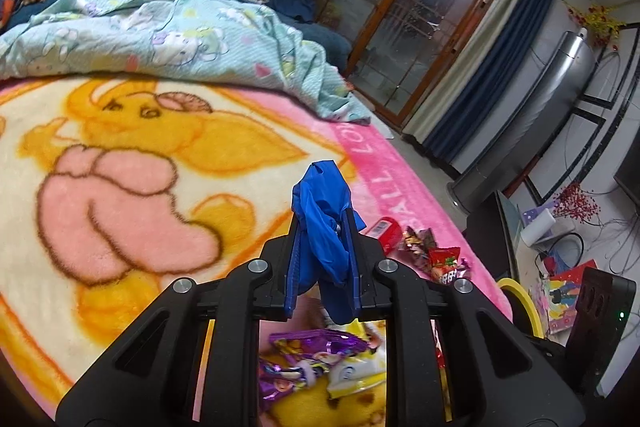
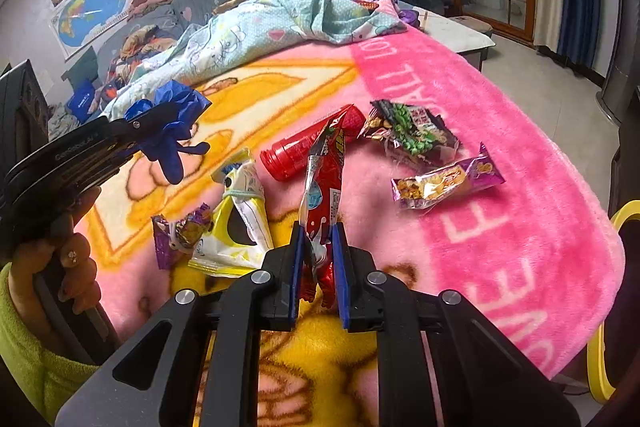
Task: Collect trash
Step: 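Grasp the blue wrapper with the left tool while the right tool grasps the red candy wrapper, then carry the blue wrapper and red candy wrapper over the yellow-rimmed bin with both tools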
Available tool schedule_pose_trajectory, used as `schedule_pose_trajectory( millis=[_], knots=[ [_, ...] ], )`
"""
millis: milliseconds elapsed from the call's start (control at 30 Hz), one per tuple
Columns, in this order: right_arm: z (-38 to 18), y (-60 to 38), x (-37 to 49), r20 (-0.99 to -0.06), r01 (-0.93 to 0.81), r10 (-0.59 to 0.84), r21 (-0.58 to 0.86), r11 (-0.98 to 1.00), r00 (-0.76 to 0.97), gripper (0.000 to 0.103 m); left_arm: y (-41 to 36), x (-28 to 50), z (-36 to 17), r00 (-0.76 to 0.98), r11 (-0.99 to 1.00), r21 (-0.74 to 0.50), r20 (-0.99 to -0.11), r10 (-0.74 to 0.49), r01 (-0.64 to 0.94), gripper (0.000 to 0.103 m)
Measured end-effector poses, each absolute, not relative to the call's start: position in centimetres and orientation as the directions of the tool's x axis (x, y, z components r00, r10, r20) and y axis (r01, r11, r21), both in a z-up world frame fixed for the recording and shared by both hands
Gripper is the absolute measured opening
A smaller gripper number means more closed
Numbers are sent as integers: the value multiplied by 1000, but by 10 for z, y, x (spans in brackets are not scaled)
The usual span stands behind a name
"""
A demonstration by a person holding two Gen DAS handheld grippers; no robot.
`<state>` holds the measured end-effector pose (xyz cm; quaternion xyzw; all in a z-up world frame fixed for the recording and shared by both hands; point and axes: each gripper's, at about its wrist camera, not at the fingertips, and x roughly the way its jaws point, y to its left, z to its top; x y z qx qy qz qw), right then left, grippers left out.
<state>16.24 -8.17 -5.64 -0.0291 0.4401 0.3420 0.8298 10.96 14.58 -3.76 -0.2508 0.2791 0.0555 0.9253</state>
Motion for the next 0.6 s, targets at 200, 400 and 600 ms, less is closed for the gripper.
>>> schedule_pose_trajectory(
  millis=[200, 400, 600],
  knots=[
    [-47, -93, 163, -737, -583, 548, 259, 770, 397, 14, 132, 109, -30, 846, 881, -427, -530, -59, -206, 13],
    [-41, -109, 167, -727, -559, 541, 261, 787, 423, 14, 113, 111, -26, 847, 894, -419, -522, -94, -159, 13],
    [-33, -127, 171, -712, -534, 540, 271, 801, 448, 14, 95, 111, -22, 848, 904, -410, -515, -124, -117, 13]
  ],
)
